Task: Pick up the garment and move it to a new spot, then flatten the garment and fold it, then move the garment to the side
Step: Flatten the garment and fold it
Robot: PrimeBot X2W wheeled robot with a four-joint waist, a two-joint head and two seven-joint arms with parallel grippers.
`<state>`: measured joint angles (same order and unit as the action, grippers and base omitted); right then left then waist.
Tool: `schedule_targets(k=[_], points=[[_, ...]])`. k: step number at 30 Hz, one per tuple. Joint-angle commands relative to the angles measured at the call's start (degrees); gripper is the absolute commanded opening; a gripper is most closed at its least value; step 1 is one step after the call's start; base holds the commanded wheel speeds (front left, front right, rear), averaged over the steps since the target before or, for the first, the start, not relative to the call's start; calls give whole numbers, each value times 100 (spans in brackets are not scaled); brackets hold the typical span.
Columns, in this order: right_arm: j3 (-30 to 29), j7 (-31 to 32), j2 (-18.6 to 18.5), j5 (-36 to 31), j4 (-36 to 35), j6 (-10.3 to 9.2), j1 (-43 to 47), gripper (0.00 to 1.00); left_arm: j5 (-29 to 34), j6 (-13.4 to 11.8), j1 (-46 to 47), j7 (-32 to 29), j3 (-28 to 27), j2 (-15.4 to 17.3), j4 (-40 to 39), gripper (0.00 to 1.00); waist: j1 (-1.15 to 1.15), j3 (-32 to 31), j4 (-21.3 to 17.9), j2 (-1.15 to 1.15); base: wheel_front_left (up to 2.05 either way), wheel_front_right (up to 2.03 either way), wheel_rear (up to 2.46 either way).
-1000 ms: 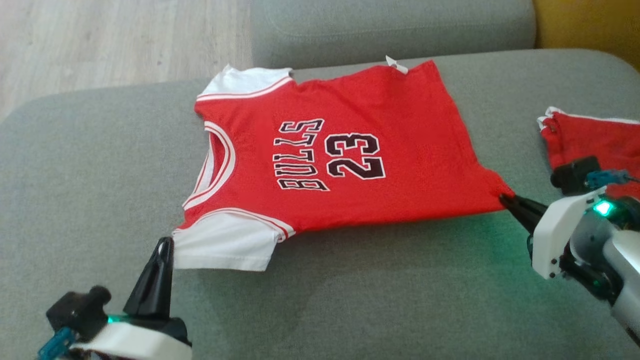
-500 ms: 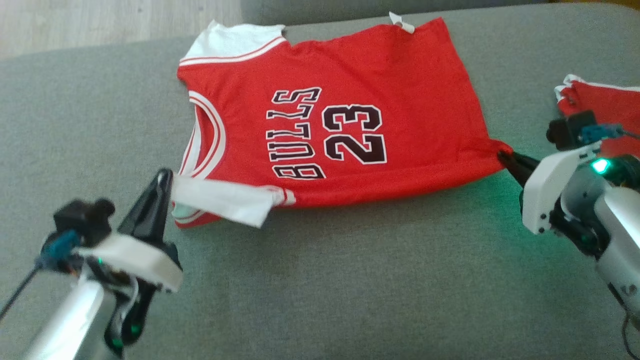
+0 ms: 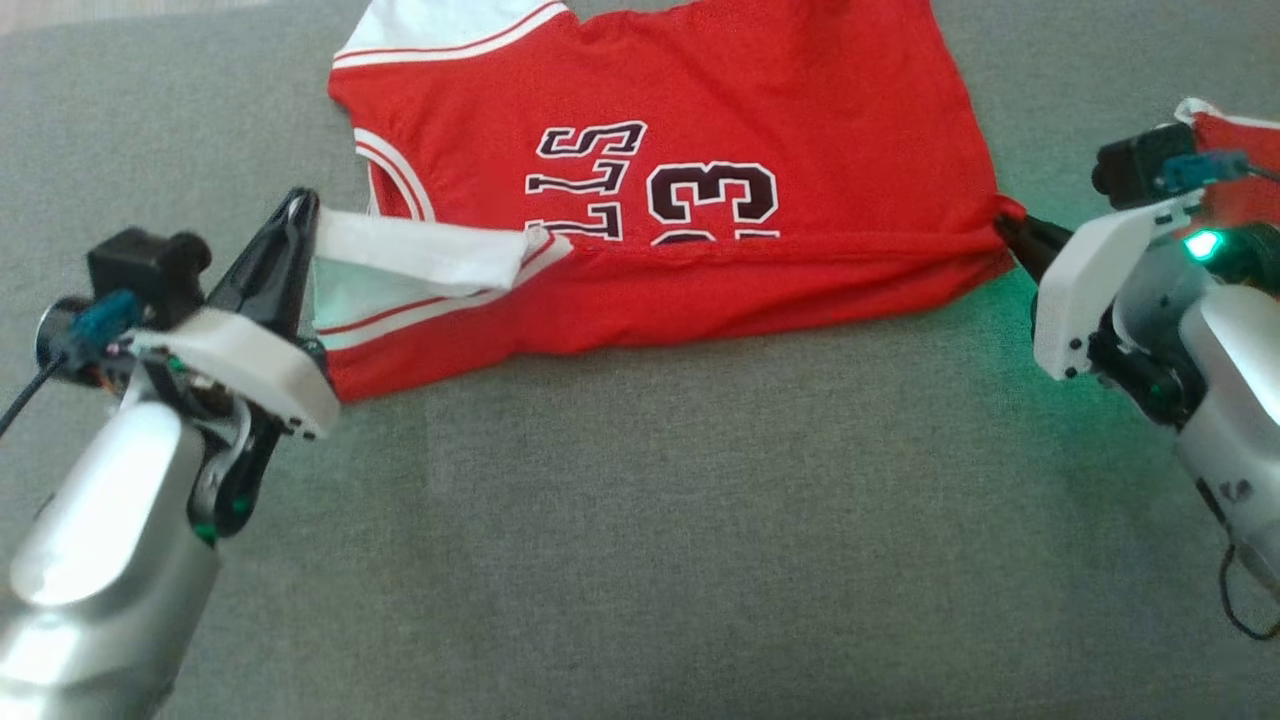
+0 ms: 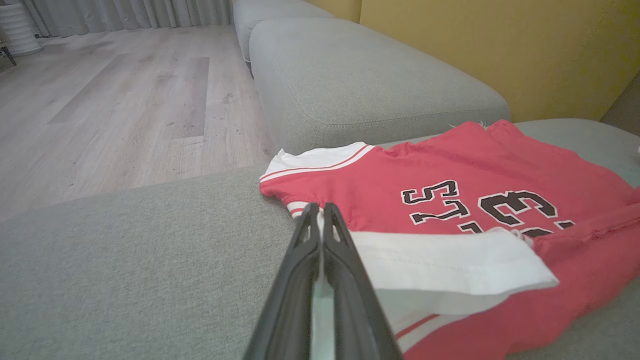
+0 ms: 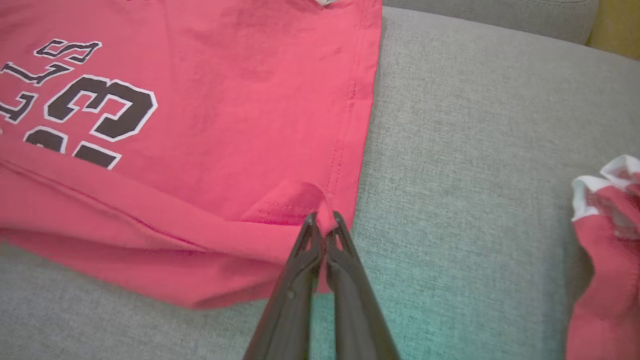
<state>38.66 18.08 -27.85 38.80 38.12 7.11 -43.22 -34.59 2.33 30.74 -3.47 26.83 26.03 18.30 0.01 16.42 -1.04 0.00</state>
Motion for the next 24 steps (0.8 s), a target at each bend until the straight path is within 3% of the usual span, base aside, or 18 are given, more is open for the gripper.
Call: schedule_targets(k=[1,3,4,5,6,7,11,16,20,24], points=[[78,-98,19,-4,8,37,-256,0,148,56,541,-13,-112,147,95,0,-1,88,3,0,0,0,0],[131,-177,59,-19,81,37,-380,0,193,90,720,-16,-59,102,283,0,-1,124,7,0,0,0,0],[128,-270,73,-42,131,37,-445,100,211,97,811,-2,-45,71,380,0,-1,139,10,0,0,0,0],[128,-270,73,-42,131,37,-445,100,211,97,811,-2,-45,71,380,0,-1,139,10,0,0,0,0],[107,-349,96,-60,212,37,-505,100,239,92,907,59,-42,34,463,90,-1,152,13,0,0,0,0],[106,-440,120,-97,271,37,-564,100,248,74,998,135,-58,-17,550,100,-1,159,17,0,0,0,0],[-56,-1011,189,-264,522,37,-768,100,191,-33,1269,720,-252,-281,746,100,-1,132,34,0,0,0,0],[-524,-2202,303,-542,637,37,-815,100,-33,-143,1214,1566,-605,-615,698,100,-1,-60,57,0,0,0,0],[-996,-2961,407,-825,545,37,-620,100,-104,-211,817,1800,-860,-809,361,100,-1,-265,51,0,0,0,0],[-1565,-3228,562,-1274,255,37,-156,100,-30,-306,146,1841,-1131,-1063,-150,100,-1,-481,46,0,0,0,0]])
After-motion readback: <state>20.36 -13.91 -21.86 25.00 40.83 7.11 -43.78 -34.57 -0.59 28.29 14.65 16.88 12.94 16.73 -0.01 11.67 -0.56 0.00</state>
